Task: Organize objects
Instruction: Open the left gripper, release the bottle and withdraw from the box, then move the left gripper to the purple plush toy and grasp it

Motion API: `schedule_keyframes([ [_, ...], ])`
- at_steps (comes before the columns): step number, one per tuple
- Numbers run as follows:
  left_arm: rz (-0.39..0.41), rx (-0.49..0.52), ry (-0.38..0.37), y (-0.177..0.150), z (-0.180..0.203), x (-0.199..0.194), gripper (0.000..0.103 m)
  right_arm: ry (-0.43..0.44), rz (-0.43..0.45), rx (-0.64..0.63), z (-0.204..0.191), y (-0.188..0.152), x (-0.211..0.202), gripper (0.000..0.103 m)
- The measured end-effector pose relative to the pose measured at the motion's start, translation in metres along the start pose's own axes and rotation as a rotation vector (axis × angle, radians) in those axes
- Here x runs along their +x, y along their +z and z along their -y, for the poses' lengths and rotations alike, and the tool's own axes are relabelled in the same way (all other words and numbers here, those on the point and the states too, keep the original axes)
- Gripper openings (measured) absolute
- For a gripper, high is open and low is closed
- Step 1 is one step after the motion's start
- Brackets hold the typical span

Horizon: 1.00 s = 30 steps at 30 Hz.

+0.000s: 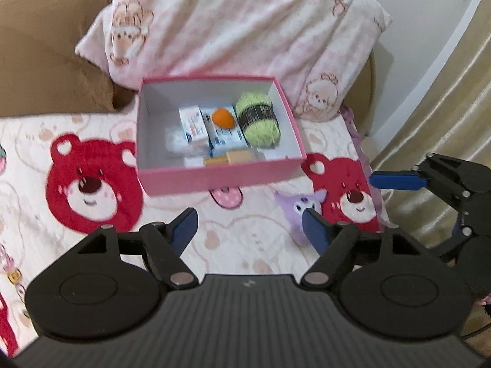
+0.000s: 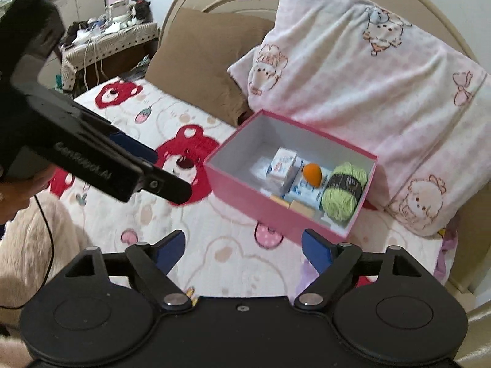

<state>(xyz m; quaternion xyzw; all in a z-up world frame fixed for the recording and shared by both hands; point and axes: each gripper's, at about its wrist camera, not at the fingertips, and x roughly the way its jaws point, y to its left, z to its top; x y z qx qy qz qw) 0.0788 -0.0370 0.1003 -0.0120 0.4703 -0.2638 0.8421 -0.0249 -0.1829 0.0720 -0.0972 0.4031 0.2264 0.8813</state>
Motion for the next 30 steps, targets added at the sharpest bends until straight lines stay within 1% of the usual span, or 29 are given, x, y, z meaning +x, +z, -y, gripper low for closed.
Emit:
schedule_keyframes([
  [3,-0.024,-0.009,0.009,-0.014,0.006,0.012,0.078,-0.002,-0.023,-0.007,0.001,-0.018,-0.001,0.091],
  [6,-0.053,0.004,0.014,-0.026,0.015,0.029,0.08,-0.003,-0.045,0.01,0.006,-0.037,0.003,0.092],
  [10,-0.082,0.004,0.004,-0.039,0.023,0.054,0.085,-0.019,-0.048,0.027,0.013,-0.062,0.012,0.092],
  [13,-0.093,0.006,0.019,-0.046,0.027,0.074,0.088,-0.044,-0.041,0.035,0.018,-0.077,0.022,0.092],
  [15,-0.092,0.014,0.025,-0.049,0.029,0.087,0.09,-0.055,-0.025,0.048,0.022,-0.086,0.029,0.092],
  [17,-0.082,0.02,0.015,-0.052,0.029,0.1,0.091,-0.058,-0.008,0.072,0.029,-0.095,0.038,0.092],
  [20,-0.072,-0.006,0.0,-0.054,0.028,0.119,0.091,-0.072,0.026,0.11,0.04,-0.107,0.055,0.092],
  [23,-0.052,0.003,0.004,-0.056,0.03,0.138,0.091,-0.096,0.049,0.124,0.047,-0.116,0.074,0.092],
  [25,-0.048,0.038,0.012,-0.058,0.032,0.152,0.091,-0.125,0.044,0.143,0.054,-0.12,0.087,0.092],
  [27,-0.047,0.094,0.056,-0.061,0.037,0.166,0.091,-0.126,0.063,0.174,0.063,-0.126,0.095,0.092],
  [28,-0.049,0.109,0.057,-0.062,0.038,0.172,0.091,-0.133,0.07,0.188,0.066,-0.129,0.098,0.092],
  [30,-0.04,0.108,0.051,-0.064,0.037,0.182,0.091,-0.139,0.067,0.199,0.071,-0.133,0.107,0.092],
])
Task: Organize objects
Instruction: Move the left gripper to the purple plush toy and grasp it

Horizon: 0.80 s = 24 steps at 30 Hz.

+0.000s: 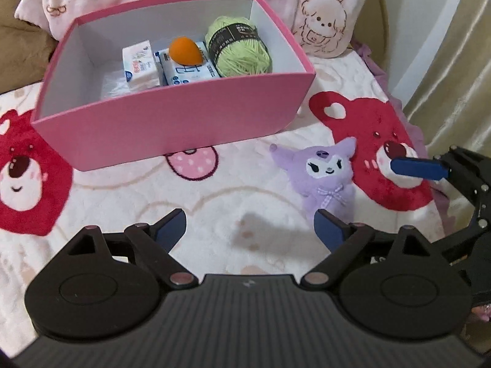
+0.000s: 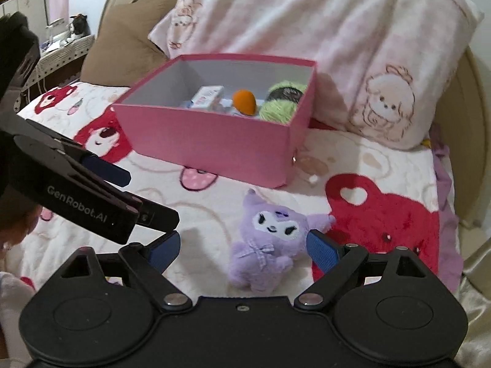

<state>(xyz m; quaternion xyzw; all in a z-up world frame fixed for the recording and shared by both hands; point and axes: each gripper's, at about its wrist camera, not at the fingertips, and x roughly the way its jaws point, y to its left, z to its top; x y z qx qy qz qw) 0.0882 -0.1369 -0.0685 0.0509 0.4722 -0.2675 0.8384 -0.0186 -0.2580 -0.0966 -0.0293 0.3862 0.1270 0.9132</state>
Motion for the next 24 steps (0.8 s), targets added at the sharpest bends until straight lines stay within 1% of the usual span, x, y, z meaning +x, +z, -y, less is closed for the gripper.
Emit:
schedule_keyframes([
  [4,0.039,-0.001,-0.022,0.001,0.004,0.018,0.091,-0.008,-0.014,-0.008,0.005,-0.009,0.019,0.092],
  [6,0.061,-0.01,-0.047,0.003,0.007,0.026,0.091,-0.006,-0.008,-0.026,0.006,-0.014,0.028,0.092],
  [9,0.09,-0.031,-0.1,0.004,0.013,0.039,0.089,-0.026,-0.006,-0.035,0.008,-0.018,0.039,0.092],
  [11,0.091,-0.051,-0.123,0.004,0.016,0.05,0.087,-0.024,-0.01,-0.008,0.013,-0.02,0.045,0.092],
  [15,0.061,-0.112,-0.166,0.003,0.019,0.071,0.086,-0.008,-0.019,0.017,0.017,-0.022,0.056,0.092],
  [17,0.054,-0.145,-0.19,0.001,0.018,0.079,0.074,-0.006,-0.013,0.03,0.018,-0.023,0.059,0.09],
  [18,0.045,-0.163,-0.208,0.0,0.017,0.083,0.071,0.002,-0.015,0.036,0.019,-0.024,0.06,0.089],
  [19,0.039,-0.181,-0.227,-0.001,0.015,0.086,0.064,0.004,-0.024,0.036,0.019,-0.024,0.062,0.084],
  [20,0.038,-0.199,-0.245,-0.002,0.014,0.088,0.056,-0.013,-0.029,0.03,0.019,-0.025,0.064,0.074],
  [21,0.038,-0.21,-0.268,-0.004,0.013,0.089,0.051,-0.034,-0.042,0.021,0.018,-0.025,0.066,0.072],
  [22,0.035,-0.218,-0.297,-0.005,0.013,0.091,0.044,-0.04,-0.067,0.016,0.018,-0.025,0.068,0.071],
  [23,0.034,-0.23,-0.313,-0.007,0.014,0.092,0.039,-0.037,-0.077,0.027,0.018,-0.024,0.068,0.07],
  [24,0.036,-0.237,-0.32,-0.008,0.015,0.092,0.038,-0.033,-0.081,0.05,0.02,-0.023,0.068,0.07],
])
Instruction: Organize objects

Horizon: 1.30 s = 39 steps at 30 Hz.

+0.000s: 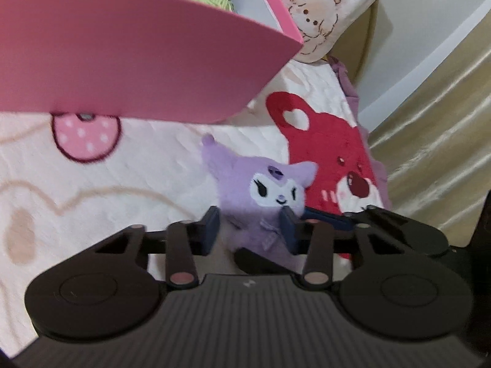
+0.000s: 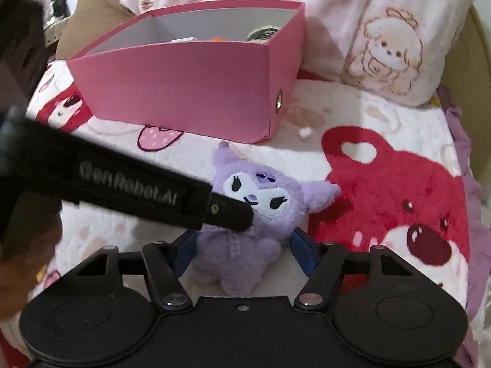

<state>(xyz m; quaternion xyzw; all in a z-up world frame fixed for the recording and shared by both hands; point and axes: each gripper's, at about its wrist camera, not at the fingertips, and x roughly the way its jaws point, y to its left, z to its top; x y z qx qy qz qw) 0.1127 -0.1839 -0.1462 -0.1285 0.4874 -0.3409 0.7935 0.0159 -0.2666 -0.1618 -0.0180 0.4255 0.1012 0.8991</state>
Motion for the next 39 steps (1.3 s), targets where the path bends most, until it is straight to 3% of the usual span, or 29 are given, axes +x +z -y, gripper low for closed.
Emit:
schedule_keyframes([
  [7,0.016,-0.027,0.04,-0.001,0.006,0.008,0.042,0.051,-0.058,0.131,0.017,0.0,0.011,0.072],
  [9,0.011,-0.023,0.03,-0.001,0.006,0.008,0.034,0.057,-0.057,0.135,0.017,0.0,0.01,0.067],
  [12,-0.003,-0.007,0.036,-0.001,0.013,0.001,0.032,0.056,-0.056,0.124,0.009,0.0,0.003,0.056],
  [16,-0.021,0.053,0.074,-0.003,0.027,-0.013,0.031,0.07,-0.064,0.127,-0.001,0.003,-0.01,0.054],
  [28,-0.036,-0.02,0.086,0.003,0.031,-0.096,0.031,0.148,-0.074,0.096,-0.042,0.029,-0.069,0.054],
  [32,-0.056,-0.021,0.086,0.003,0.033,-0.125,0.031,0.171,-0.115,0.125,-0.056,0.042,-0.089,0.054],
  [37,-0.048,0.016,0.127,0.004,0.032,-0.156,0.031,0.182,-0.09,0.065,-0.082,0.057,-0.112,0.054],
  [39,-0.04,0.012,0.11,0.008,0.029,-0.169,0.026,0.194,-0.063,0.026,-0.097,0.065,-0.121,0.053],
])
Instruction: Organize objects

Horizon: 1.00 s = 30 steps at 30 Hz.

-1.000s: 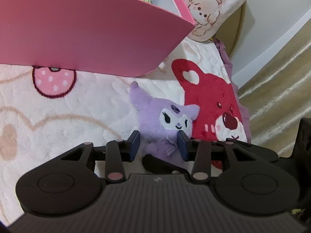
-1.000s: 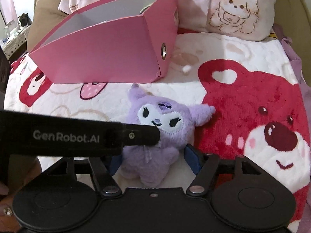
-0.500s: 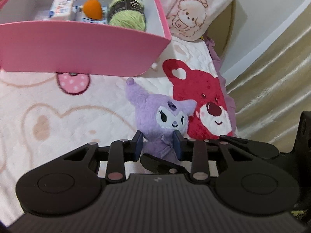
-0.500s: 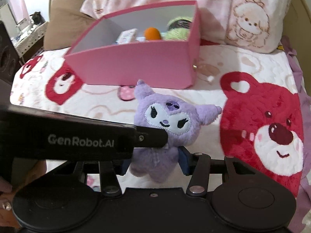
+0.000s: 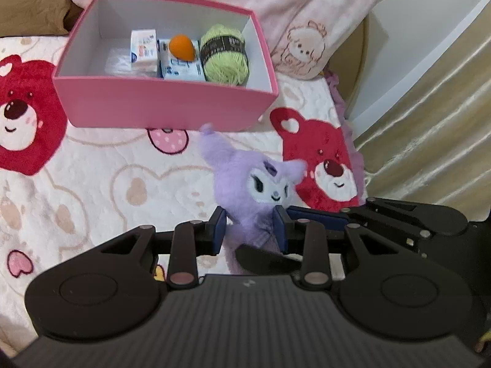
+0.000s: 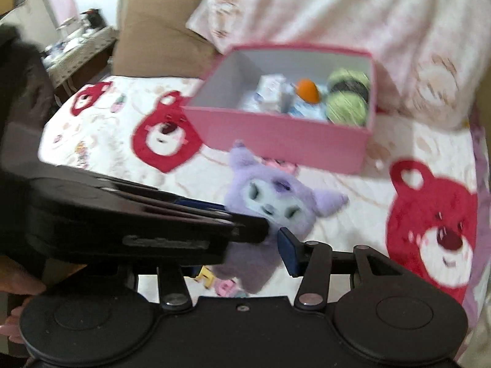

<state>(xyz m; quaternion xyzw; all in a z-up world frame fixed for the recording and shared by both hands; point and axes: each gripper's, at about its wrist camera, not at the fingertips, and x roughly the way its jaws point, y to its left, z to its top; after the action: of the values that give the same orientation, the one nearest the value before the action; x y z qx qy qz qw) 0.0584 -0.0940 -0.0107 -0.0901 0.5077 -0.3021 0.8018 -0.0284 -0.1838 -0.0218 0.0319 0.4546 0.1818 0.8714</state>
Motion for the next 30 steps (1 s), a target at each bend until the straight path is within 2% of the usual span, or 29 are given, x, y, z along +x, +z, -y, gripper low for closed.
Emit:
schedule_keyframes([
  [1,0.01,-0.003,-0.012,0.003,-0.002,-0.007,0.023,-0.014,0.01,-0.014,-0.008,0.005,-0.002,0.053],
  [4,0.061,0.003,0.001,0.014,-0.007,-0.031,0.023,-0.019,0.056,-0.052,-0.021,0.019,-0.008,0.052],
  [10,0.07,-0.011,0.025,0.024,-0.026,-0.046,0.023,0.056,0.071,-0.034,-0.025,0.032,-0.001,0.05],
  [13,0.052,-0.019,0.027,0.02,-0.036,-0.036,0.024,0.036,0.051,-0.008,-0.018,0.023,0.009,0.051],
  [19,0.015,-0.014,-0.02,0.01,-0.046,-0.007,0.024,0.015,0.007,0.1,0.013,-0.002,0.018,0.056],
  [21,0.007,-0.001,-0.032,0.008,-0.045,0.003,0.024,0.007,0.002,0.124,0.02,-0.009,0.02,0.059],
  [23,-0.004,-0.001,-0.047,0.006,-0.045,0.013,0.03,-0.007,0.0,0.152,0.026,-0.016,0.022,0.072],
  [25,-0.033,-0.032,-0.032,0.004,-0.049,0.025,0.034,-0.034,0.003,0.176,0.033,-0.024,0.027,0.078],
  [30,-0.072,-0.037,-0.015,-0.005,-0.057,0.056,0.039,-0.089,-0.031,0.273,0.06,-0.045,0.046,0.081],
])
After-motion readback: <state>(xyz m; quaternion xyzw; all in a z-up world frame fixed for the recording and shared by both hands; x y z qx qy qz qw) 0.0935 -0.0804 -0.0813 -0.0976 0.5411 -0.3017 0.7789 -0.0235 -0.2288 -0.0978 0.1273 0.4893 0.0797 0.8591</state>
